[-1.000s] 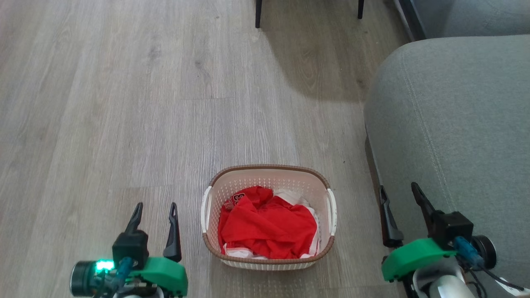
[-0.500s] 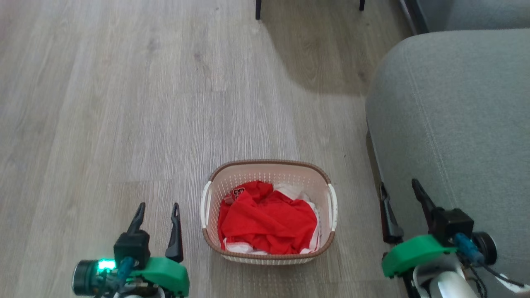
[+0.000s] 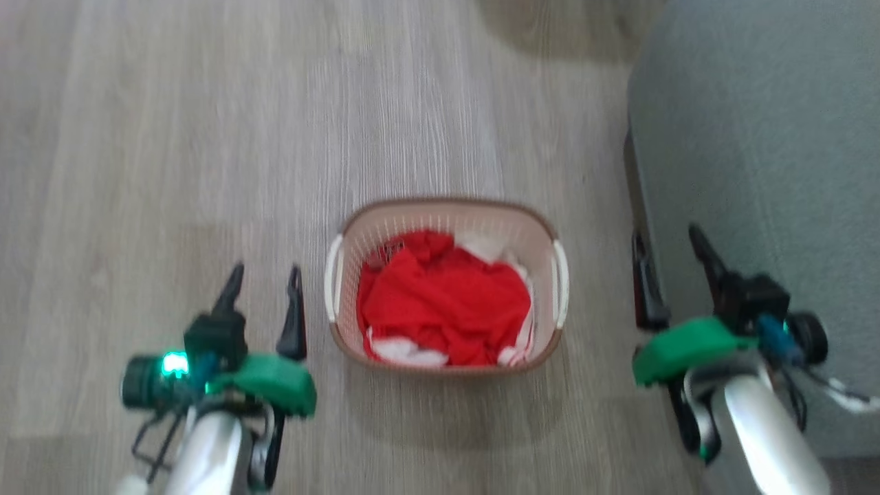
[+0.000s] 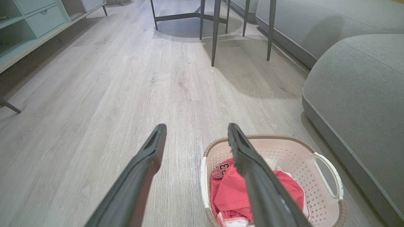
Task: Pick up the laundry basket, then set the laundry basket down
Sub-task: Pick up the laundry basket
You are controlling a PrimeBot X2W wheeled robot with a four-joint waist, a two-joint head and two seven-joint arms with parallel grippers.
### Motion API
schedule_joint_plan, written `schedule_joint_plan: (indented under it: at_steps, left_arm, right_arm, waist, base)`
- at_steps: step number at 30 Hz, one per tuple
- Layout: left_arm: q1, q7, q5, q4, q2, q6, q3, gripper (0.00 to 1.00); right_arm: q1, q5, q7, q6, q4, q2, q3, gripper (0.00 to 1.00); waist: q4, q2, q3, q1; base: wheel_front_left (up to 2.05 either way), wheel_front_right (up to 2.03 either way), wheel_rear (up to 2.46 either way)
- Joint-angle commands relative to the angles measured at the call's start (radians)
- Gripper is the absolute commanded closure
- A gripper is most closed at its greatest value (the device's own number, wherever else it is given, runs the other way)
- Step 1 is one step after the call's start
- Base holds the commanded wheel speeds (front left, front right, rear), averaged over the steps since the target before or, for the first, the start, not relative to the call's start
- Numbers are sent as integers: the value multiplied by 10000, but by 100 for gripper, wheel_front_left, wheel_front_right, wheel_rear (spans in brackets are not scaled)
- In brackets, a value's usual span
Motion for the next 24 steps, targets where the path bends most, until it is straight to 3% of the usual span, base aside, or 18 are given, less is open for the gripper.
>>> schedule_joint_plan:
  at_steps: [1,7,24]
  left_arm:
    - [-642,-95,-79,-180,3,-13,385,0]
    - [-1980,-95,-85,386,-6,-141,362,0]
    - [-4987,-95,-775,2499,-11,-258,-578,0]
  right_arm:
    - [-626,-155,-124,27,-155,-95,242,0]
    - [-1918,-268,-124,27,531,-95,193,0]
    - [-4457,-585,-124,27,2823,-95,39,0]
  waist:
    - [-33,0,1151,-2]
    - [-37,0,2808,-2]
    - [516,0,5953,-2]
  base:
    - [0,0,0]
    - [0,0,0]
    - [0,0,0]
